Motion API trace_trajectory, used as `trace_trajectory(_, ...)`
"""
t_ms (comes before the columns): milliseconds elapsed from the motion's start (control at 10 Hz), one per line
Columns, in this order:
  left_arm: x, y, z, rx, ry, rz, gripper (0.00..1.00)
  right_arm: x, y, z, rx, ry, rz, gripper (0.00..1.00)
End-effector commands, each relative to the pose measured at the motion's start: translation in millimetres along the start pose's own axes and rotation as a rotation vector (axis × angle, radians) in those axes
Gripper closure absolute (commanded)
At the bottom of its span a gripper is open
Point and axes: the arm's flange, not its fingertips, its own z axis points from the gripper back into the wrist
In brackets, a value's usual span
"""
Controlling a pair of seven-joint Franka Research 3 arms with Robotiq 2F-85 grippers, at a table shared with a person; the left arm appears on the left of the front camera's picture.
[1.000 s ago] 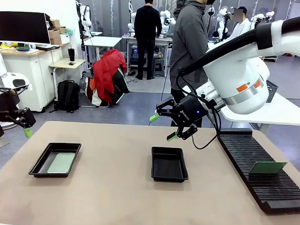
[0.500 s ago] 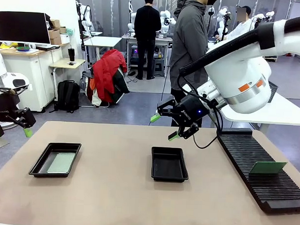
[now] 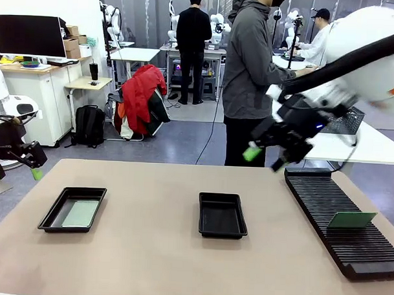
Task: Inspect and transfer BCBs to ESD trays.
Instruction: Pick up the Blank PCB from the PCB Rack and place it in the right ESD tray.
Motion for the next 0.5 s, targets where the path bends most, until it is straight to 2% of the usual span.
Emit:
trace_trajectory(0,-1,1,-1,-0.001,0.000,-0.007,0.00,-10,-12,50,-0.070,0.020,0.202,0.00)
trace_trajectory(400,-1,1,-1,-0.001,0.000,-0.007,0.00,-41,-50,140,-0.163,0.169,0.617,0.00)
